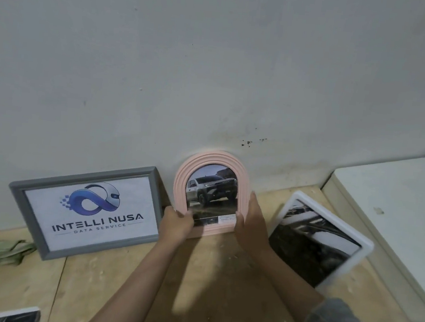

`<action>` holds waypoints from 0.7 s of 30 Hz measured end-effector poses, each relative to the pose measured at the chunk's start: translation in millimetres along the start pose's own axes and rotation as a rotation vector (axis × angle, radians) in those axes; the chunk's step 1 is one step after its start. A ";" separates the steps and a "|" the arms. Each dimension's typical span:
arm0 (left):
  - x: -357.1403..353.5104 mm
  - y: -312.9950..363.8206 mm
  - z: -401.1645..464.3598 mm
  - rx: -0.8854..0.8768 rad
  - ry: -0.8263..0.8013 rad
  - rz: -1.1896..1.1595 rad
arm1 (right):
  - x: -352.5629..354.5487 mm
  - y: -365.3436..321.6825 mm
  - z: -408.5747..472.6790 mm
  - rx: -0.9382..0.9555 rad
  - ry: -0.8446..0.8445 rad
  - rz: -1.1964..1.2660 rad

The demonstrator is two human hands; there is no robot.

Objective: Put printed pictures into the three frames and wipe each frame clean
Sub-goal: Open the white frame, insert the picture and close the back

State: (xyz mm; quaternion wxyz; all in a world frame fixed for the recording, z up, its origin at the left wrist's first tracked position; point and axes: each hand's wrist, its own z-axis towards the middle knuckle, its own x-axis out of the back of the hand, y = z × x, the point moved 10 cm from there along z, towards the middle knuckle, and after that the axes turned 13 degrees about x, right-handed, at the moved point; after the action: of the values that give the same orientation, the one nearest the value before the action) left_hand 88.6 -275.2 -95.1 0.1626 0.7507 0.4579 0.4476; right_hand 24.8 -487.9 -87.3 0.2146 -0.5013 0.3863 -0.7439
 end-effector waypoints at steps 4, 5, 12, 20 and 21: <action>-24.3 -9.4 -23.5 -0.006 -0.109 0.018 | 7.7 2.9 -41.2 -0.018 0.012 0.028; -30.5 -9.4 -28.9 -0.023 -0.130 0.029 | 9.6 12.7 -50.3 -0.057 0.022 0.063; -67.7 1.0 -72.2 -0.108 -0.212 0.132 | 59.5 49.2 -127.7 -0.298 0.405 0.214; -120.7 33.3 -110.1 -0.217 -0.367 0.185 | 142.7 72.4 -189.0 -0.370 0.888 0.012; -127.8 40.2 -114.2 -0.238 -0.390 0.198 | 148.0 77.2 -189.5 -0.395 0.893 0.019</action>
State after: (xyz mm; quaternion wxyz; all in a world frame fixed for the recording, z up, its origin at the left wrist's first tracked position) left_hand -6.3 -421.8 -73.3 0.2905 0.8396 0.2862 0.3588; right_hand -213.2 -571.3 -100.1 -0.0643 -0.1608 0.5790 -0.7967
